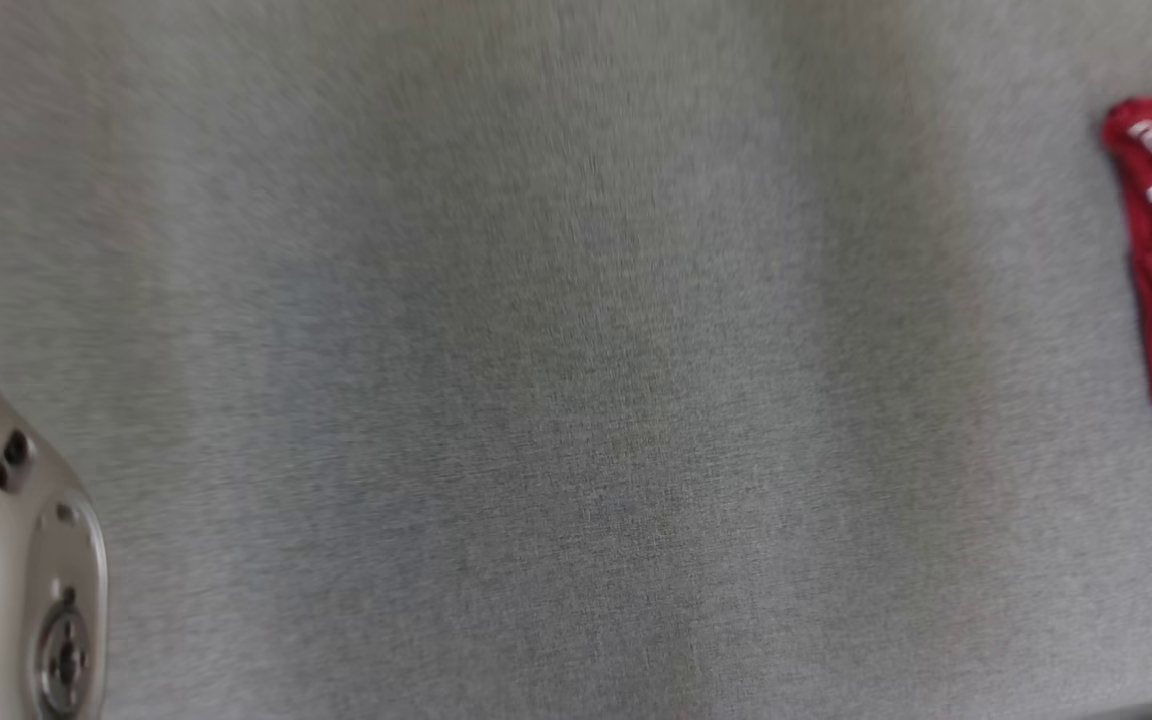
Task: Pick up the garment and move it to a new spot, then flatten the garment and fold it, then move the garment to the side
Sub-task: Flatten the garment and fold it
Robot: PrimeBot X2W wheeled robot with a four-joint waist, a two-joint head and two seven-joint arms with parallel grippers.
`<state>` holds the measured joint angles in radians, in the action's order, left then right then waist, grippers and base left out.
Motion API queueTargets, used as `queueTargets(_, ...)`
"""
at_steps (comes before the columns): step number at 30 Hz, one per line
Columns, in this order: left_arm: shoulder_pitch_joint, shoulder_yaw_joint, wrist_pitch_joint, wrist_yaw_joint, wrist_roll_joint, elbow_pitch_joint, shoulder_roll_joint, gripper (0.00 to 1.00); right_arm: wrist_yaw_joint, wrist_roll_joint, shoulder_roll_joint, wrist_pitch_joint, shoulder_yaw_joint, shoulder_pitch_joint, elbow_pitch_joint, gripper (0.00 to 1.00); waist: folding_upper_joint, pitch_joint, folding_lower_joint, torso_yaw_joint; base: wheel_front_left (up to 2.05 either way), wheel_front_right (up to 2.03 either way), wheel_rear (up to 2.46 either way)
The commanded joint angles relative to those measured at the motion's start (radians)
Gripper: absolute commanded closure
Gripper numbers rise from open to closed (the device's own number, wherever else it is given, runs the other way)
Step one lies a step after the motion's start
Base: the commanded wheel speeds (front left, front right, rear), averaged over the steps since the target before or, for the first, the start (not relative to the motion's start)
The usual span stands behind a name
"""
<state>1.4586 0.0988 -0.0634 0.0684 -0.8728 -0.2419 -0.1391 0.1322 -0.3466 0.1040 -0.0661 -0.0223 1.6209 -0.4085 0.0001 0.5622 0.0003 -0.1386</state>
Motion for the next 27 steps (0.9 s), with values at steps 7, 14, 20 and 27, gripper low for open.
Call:
queueTargets(7,-0.024,-0.049,-0.051,0.055,-0.025,-0.064,-0.026,1.0,-0.003,0.039,0.049,0.113,-0.073,-0.036,-0.087,1.0,-0.0001,0.186,-0.0003,-0.049,0.0,0.0,0.0)
queueTargets(14,-0.184,-0.139,-0.068,0.065,-0.106,-0.031,-0.057,1.0,-0.003,-0.02,0.1,0.133,-0.213,-0.164,-0.094,1.0,-0.0001,0.15,-0.0003,-0.034,0.0,0.0,0.0)
queueTargets(20,-0.402,-0.186,-0.062,0.062,-0.228,0.054,-0.108,1.0,-0.003,-0.161,0.179,0.019,-0.326,-0.358,0.05,1.0,-0.0001,0.044,-0.0003,-0.011,0.0,0.0,0.0)
queueTargets(27,-0.679,-0.2,-0.095,0.063,-0.314,0.145,-0.144,1.0,-0.003,-0.314,0.267,-0.151,-0.342,-0.646,0.277,1.0,-0.0001,-0.113,-0.0003,0.017,0.0,0.0,0.0)
